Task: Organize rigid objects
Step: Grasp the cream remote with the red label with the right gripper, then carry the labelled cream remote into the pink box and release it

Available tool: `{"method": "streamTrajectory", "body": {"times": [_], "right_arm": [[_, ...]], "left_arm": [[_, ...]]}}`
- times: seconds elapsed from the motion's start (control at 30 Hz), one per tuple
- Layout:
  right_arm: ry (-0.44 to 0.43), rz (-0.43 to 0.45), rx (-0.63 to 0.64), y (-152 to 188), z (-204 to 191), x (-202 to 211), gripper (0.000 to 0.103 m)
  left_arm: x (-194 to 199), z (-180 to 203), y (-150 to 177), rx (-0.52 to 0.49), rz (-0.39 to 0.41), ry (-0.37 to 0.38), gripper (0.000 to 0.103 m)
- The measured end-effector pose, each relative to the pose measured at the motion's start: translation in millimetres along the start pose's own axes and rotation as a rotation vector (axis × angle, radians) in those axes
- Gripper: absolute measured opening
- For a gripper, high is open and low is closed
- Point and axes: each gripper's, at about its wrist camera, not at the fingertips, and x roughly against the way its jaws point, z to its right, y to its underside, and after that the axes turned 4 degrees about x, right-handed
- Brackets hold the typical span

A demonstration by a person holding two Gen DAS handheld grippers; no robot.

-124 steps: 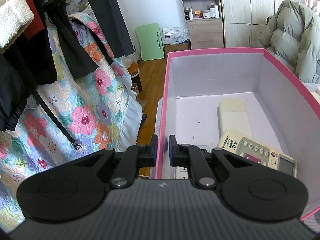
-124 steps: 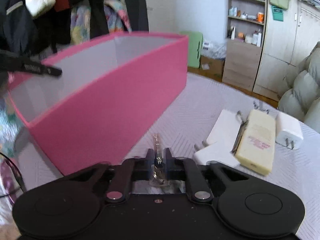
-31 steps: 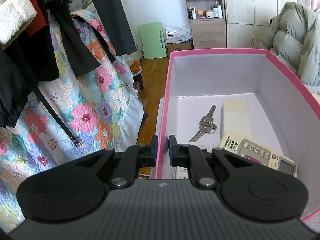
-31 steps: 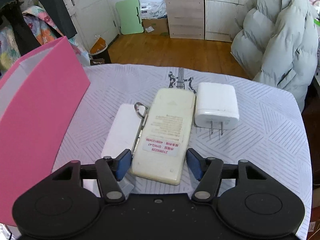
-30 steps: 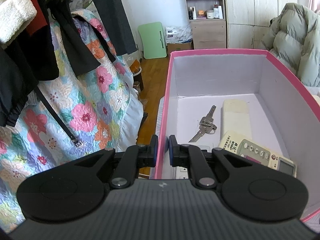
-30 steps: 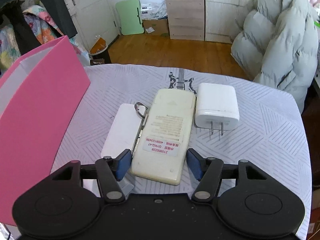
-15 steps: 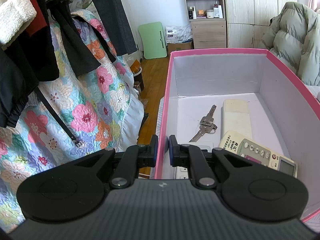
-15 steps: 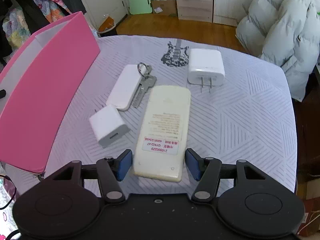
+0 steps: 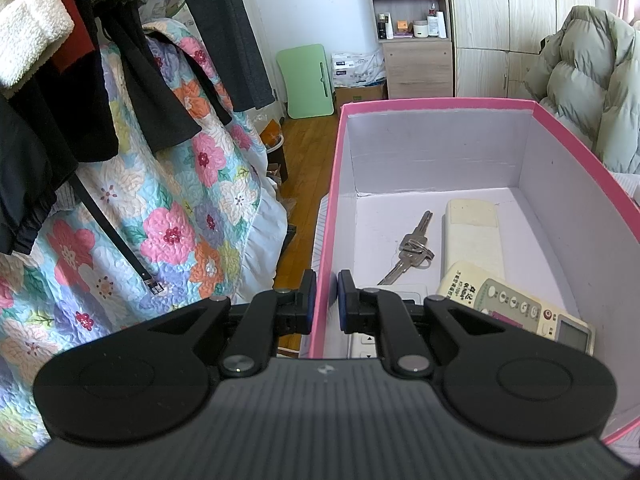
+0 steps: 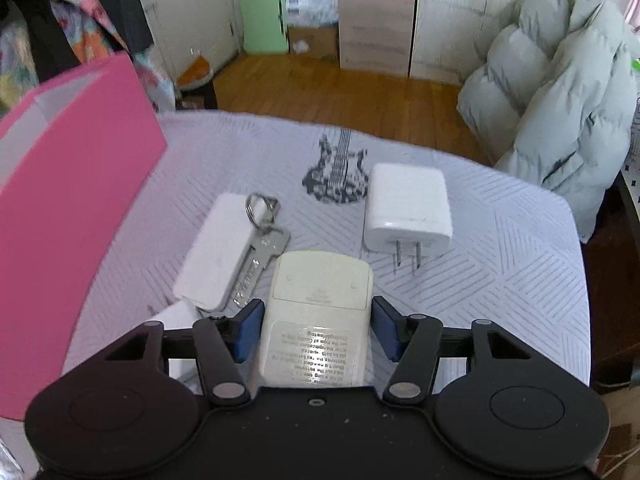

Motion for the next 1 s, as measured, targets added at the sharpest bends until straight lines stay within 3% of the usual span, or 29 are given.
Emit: {"method": "streamTrajectory", "body": {"times": [0.23, 0.6, 0.83, 1.0], "right_arm": [[-0.083, 0.198, -0.042, 19.8, -9.9, 66.5, 0.062], [-0.087, 0.385, 0.142, 10.2, -52.9, 145.5, 0.061], [-0.233, 0.456, 0.266, -27.1, -100.2, 161.8, 0.061], [-0.364, 0.449, 0.321, -57.2, -141.1, 143.2, 0.061]], "left_arm": [[2.7, -0.9, -1.7, 0.0, 0.009, -0.001, 0.01], [2.3, -1.7, -3.3, 0.0, 0.009, 0.003, 0.01], [3.2, -2.2, -3.4, 0.01, 0.013, 0.016, 0.01], [3.8, -2.9, -4.6, 0.006, 0.018, 0.029, 0.01]]}}
